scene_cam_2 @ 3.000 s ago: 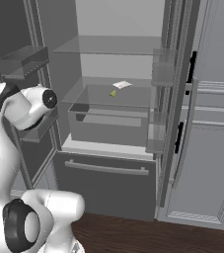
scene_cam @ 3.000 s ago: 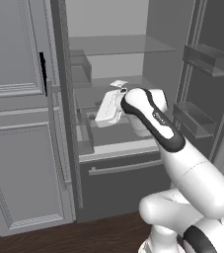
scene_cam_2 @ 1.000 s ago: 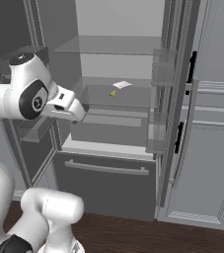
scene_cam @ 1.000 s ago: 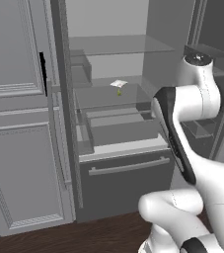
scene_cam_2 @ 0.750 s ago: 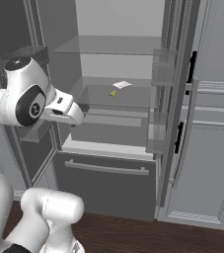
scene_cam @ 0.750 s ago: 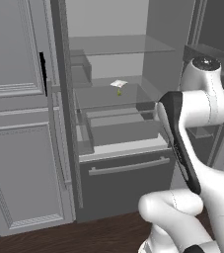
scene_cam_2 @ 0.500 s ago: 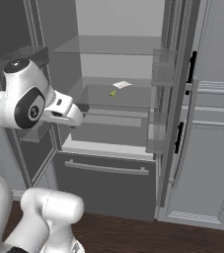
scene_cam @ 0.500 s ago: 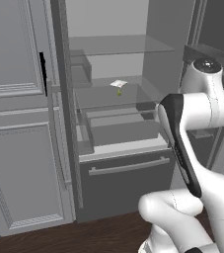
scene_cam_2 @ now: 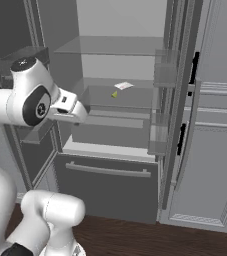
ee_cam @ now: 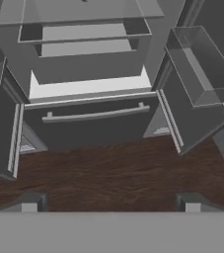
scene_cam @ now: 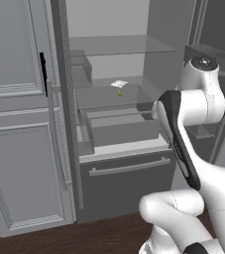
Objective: Grab a lemon wedge from the fridge and one ice cube from the ice bowl, and put them in the glass of lemonade.
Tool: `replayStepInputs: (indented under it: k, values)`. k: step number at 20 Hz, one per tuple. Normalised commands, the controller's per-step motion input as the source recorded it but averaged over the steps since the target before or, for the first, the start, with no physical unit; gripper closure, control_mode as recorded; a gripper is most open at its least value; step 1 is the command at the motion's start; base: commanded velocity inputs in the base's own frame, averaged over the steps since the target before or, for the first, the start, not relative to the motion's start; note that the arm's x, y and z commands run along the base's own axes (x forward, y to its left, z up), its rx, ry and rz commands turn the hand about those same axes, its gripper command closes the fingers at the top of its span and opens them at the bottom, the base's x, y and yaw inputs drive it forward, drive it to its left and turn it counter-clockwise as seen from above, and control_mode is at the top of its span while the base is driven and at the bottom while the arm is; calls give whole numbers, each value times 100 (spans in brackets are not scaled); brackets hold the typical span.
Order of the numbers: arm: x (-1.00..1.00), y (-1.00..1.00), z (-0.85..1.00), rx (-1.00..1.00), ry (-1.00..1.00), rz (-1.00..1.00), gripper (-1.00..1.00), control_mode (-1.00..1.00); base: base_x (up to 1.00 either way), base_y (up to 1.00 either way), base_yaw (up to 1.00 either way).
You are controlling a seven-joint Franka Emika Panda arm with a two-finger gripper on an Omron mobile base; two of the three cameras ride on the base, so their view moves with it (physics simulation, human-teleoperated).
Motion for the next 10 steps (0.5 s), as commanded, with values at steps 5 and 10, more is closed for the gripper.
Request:
replayStepInputs:
  k: [5,10]
  values:
    - [-10,-12,15,0,-16,19,-100,-100,0,0,0]
    - [0,-1,3,0,-9,9,-100,-100,0,0,0]
